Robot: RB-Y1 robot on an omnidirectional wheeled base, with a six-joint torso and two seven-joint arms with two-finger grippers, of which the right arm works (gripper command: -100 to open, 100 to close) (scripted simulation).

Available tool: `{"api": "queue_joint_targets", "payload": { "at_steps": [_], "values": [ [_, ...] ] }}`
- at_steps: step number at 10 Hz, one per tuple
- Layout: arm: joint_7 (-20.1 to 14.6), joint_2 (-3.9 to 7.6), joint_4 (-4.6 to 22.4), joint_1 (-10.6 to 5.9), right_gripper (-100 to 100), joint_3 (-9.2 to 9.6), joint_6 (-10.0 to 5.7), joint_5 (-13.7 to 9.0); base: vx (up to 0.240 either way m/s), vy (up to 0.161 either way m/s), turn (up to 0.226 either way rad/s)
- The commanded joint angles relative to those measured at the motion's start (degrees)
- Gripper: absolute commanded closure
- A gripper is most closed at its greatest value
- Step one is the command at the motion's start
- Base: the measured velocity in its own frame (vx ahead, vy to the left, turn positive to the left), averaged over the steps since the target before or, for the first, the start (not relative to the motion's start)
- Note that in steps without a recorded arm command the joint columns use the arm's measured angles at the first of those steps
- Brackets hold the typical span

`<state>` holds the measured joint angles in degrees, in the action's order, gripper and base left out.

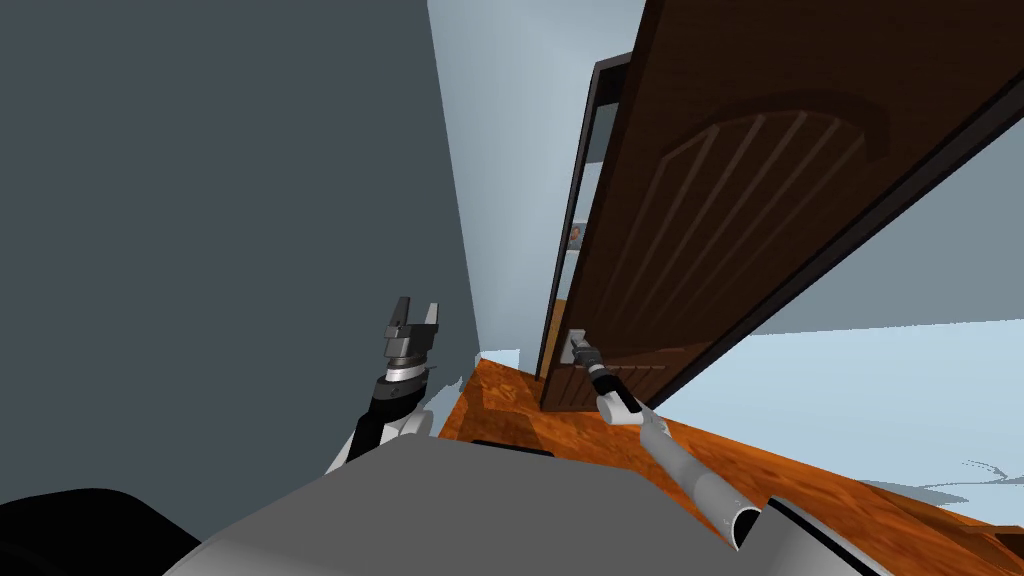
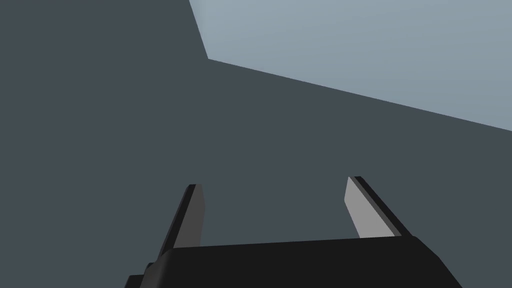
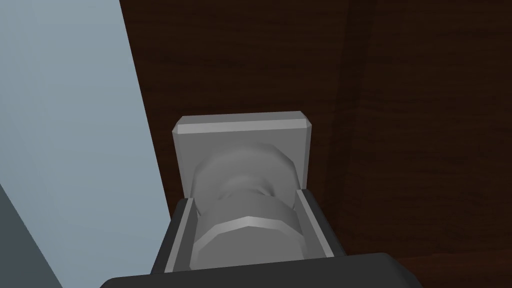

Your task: Pull the door open

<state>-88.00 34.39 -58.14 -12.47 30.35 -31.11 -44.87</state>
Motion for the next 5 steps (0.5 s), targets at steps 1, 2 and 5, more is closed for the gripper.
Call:
{"api": "queue_joint_targets", "payload": {
  "at_steps": [1,2,5],
  "values": [
    [-1.5,1.15,-0.5,0.11,100,1.8,-0.86,0.2,-0.219,-0.139,0.117],
    [-2.3,1.95,-1.0,0.24,100,2.78,-1.32,0.3,-0.194,-0.101,0.112],
    [-4.5,4.07,-2.2,0.57,100,5.39,-2.56,0.5,-0.202,-0.126,0.084]
  ]
}}
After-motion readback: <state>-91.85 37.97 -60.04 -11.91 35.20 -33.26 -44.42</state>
